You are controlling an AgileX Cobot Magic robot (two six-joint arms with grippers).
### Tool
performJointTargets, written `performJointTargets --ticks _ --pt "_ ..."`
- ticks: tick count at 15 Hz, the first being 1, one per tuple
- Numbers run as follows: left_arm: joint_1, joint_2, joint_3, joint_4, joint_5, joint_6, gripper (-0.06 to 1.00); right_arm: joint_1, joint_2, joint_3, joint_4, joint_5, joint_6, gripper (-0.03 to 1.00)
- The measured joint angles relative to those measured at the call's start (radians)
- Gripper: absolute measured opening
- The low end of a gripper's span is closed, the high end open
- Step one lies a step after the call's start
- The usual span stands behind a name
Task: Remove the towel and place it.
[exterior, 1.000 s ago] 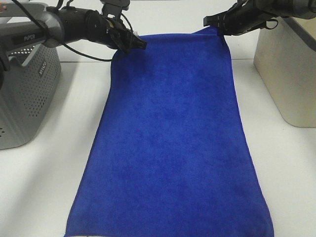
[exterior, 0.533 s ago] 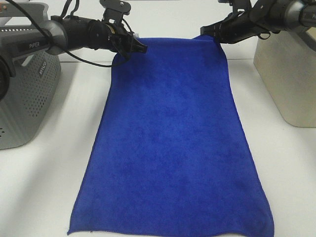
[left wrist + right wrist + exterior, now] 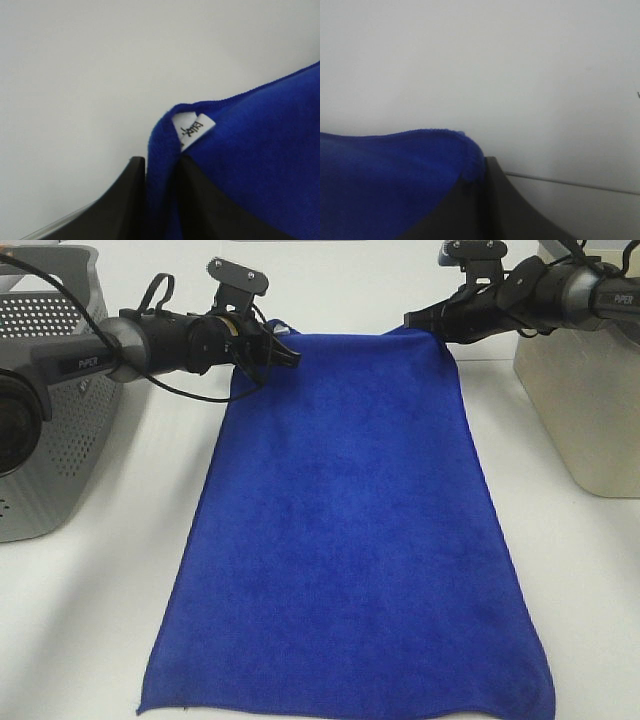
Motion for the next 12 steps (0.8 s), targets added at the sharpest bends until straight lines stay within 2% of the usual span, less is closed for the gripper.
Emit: performJointTargets --ticks 2,3,4,6,8,9,10,12 --pt "0.001 0.014 0.000 0.000 -0.023 0.000 0.29 0.000 0.017 0.000 0.001 -0.012 -0.001 0.03" --pt "0.001 0.020 0.000 0.000 -0.037 0.000 0.33 0.000 0.022 0.000 0.001 -0.014 -0.001 0.09" --pt "0.001 0.026 0.000 0.000 -0.055 0.005 0.38 0.000 0.026 0.000 0.001 -0.014 -0.001 0.19" --pt "0.013 0.031 0.000 0.001 -0.089 0.015 0.45 0.000 0.027 0.000 0.001 -0.019 -0.001 0.51" --pt "0.030 0.031 0.000 0.000 -0.100 0.015 0.46 0.000 0.027 0.000 0.000 -0.020 -0.003 0.64" --pt "0.042 0.031 0.000 -0.002 -0.101 0.015 0.47 0.000 0.027 0.000 0.000 -0.019 -0.004 0.68" --pt "0.052 0.031 0.000 -0.002 -0.101 0.016 0.52 0.000 0.027 0.000 0.000 -0.005 -0.012 0.70" --pt "0.052 0.028 0.000 -0.002 -0.102 0.033 0.59 0.000 0.014 0.000 -0.009 0.037 -0.018 0.71"
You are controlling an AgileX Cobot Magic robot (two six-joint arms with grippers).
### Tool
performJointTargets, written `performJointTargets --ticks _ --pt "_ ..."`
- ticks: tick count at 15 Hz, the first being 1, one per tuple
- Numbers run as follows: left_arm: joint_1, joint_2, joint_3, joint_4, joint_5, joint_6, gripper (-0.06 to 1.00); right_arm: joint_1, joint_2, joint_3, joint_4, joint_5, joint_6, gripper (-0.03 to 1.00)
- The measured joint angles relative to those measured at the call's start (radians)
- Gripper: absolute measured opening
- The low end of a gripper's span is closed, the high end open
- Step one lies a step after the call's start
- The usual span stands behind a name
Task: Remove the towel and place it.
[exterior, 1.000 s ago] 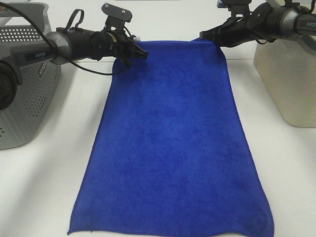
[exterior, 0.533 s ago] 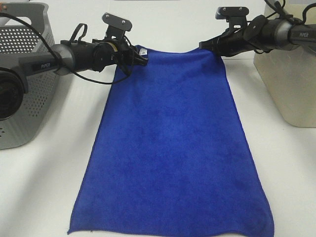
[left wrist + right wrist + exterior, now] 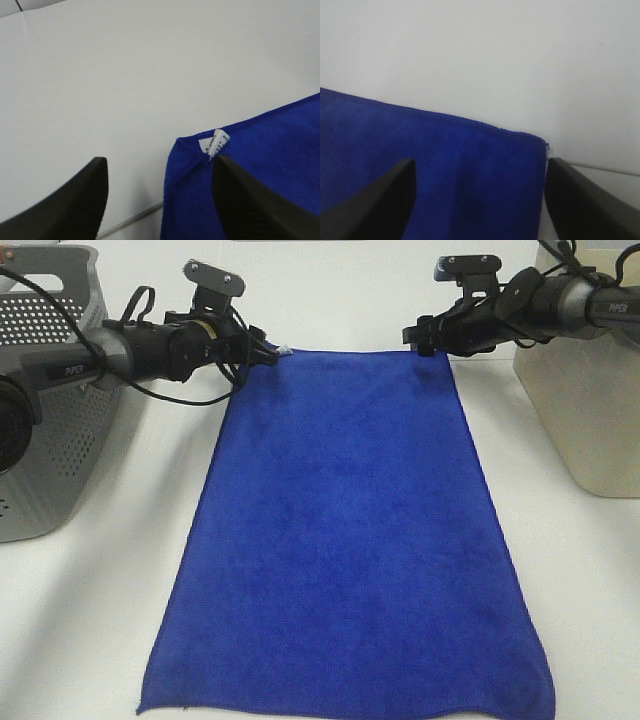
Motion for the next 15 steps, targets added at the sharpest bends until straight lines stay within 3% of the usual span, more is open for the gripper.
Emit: performJointTargets --ticks 3,5,6,7,10,13,15 --pt "0.000 -0.041 0.000 0.001 0.005 0.032 0.62 0.000 -0.059 0.000 -0.009 0.098 -0.003 0.71" --pt "0.000 -0.084 0.000 0.002 0.052 0.035 0.63 0.000 -0.104 0.000 -0.009 0.178 -0.003 0.71" --pt "0.000 -0.125 0.000 0.002 0.126 0.036 0.63 0.000 -0.133 0.000 -0.009 0.251 -0.003 0.71" --pt "0.000 -0.167 0.000 0.002 0.224 0.036 0.63 0.000 -0.167 0.000 -0.010 0.330 -0.003 0.71" --pt "0.000 -0.340 0.000 0.000 0.652 0.011 0.65 0.000 -0.296 0.000 -0.039 0.642 0.074 0.71" --pt "0.006 -0.506 -0.002 0.024 1.051 -0.032 0.71 0.000 -0.465 0.000 -0.165 0.904 0.252 0.71" --pt "0.046 -0.577 -0.007 0.047 1.216 -0.061 0.72 -0.001 -0.580 0.000 -0.277 1.007 0.339 0.71"
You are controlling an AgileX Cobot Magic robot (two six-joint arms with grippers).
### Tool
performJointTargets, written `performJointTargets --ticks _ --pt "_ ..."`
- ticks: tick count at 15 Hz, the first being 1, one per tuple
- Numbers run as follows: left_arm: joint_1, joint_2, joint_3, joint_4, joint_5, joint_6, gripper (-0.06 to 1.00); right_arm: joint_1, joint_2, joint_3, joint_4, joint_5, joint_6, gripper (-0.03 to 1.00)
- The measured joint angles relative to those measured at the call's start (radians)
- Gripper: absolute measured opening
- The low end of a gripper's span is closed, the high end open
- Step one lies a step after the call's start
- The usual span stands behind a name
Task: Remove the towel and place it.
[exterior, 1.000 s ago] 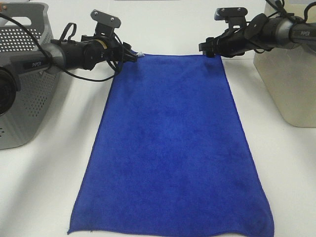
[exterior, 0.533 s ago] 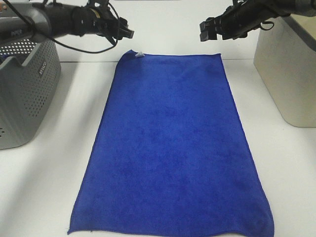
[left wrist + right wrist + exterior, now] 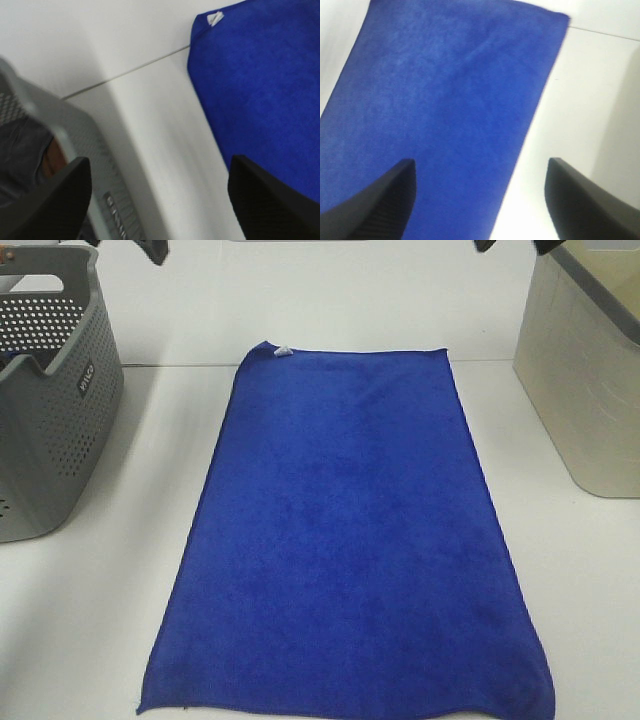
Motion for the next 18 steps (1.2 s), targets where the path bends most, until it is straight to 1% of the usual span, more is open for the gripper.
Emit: performJointTargets --ticks 1,2,3,4,5,6,7,8,10,12,13,14,15,16,18 --pt "0.037 -0.020 -0.001 0.001 0.046 -0.014 0.72 -0.009 -0.048 0.000 -0.045 0.020 0.037 0.71" --pt "0.082 -0.037 -0.001 0.000 0.083 -0.020 0.72 -0.035 -0.089 0.000 -0.063 0.029 0.068 0.71" --pt "0.139 -0.050 -0.001 -0.004 0.092 -0.021 0.72 -0.077 -0.115 0.000 -0.066 0.034 0.085 0.71" --pt "0.196 -0.056 -0.001 -0.023 0.094 -0.024 0.72 -0.131 -0.128 0.000 -0.074 0.034 0.094 0.71" --pt "0.247 -0.058 -0.001 -0.060 0.094 -0.024 0.72 -0.177 -0.131 0.000 -0.085 0.035 0.097 0.71" --pt "0.287 -0.058 -0.001 -0.091 0.096 -0.020 0.72 -0.197 -0.135 0.000 -0.098 0.035 0.098 0.71" --pt "0.313 -0.059 -0.001 -0.109 0.097 -0.016 0.72 -0.198 -0.143 0.004 -0.105 0.034 0.098 0.71" --pt "0.320 -0.068 0.003 -0.117 0.098 -0.016 0.72 -0.198 -0.167 0.027 -0.103 0.034 0.098 0.71" --pt "0.322 -0.134 0.073 -0.160 0.097 -0.009 0.72 -0.196 -0.271 0.161 -0.100 0.034 0.098 0.71" --pt "0.321 -0.282 0.243 -0.169 0.097 0.016 0.72 -0.196 -0.443 0.350 -0.126 0.033 0.098 0.71" --pt "0.321 -0.384 0.360 -0.164 0.096 0.028 0.72 -0.196 -0.543 0.467 -0.132 0.033 0.098 0.71" --pt "0.321 -0.529 0.533 -0.150 0.097 0.031 0.72 -0.196 -0.714 0.628 -0.132 0.034 0.095 0.71" --pt "0.321 -0.645 0.638 -0.134 0.092 0.032 0.72 -0.196 -0.813 0.729 -0.132 0.034 0.085 0.71" --pt "0.321 -0.761 0.741 -0.117 0.070 0.032 0.72 -0.196 -0.924 0.832 -0.132 0.035 0.071 0.71" --pt "0.321 -0.951 0.903 -0.095 0.021 0.032 0.72 -0.196 -1.132 0.986 -0.132 0.037 0.068 0.71"
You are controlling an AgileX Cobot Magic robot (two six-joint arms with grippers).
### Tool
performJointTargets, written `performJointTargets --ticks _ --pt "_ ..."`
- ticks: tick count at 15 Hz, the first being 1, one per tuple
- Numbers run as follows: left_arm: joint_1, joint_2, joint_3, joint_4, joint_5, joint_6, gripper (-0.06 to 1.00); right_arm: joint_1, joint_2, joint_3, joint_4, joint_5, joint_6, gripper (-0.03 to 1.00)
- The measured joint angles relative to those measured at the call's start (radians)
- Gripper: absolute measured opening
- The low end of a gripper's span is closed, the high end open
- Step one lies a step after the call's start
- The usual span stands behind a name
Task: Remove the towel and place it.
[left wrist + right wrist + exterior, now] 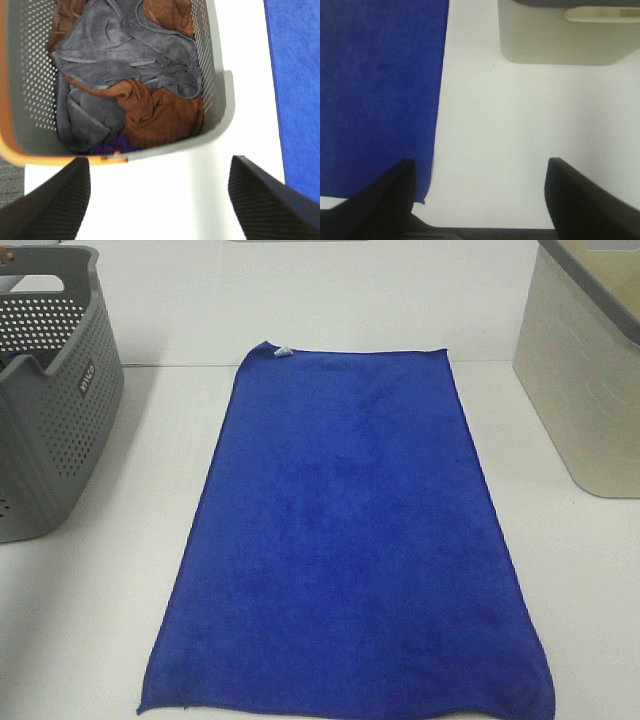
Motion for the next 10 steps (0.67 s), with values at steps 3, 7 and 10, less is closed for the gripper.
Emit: performJointTargets --ticks 3,7,10 --pt "0.000 -0.268 0.260 0.008 -0.092 0.023 0.72 0.000 -0.247 0.148 -0.020 0.000 -0.023 0.71" --pt "0.000 -0.587 0.582 0.054 -0.237 0.048 0.72 0.000 -0.483 0.325 -0.022 -0.033 -0.031 0.71" --pt "0.000 -0.781 0.753 0.090 -0.258 0.050 0.72 0.000 -0.643 0.430 -0.023 -0.062 -0.041 0.71"
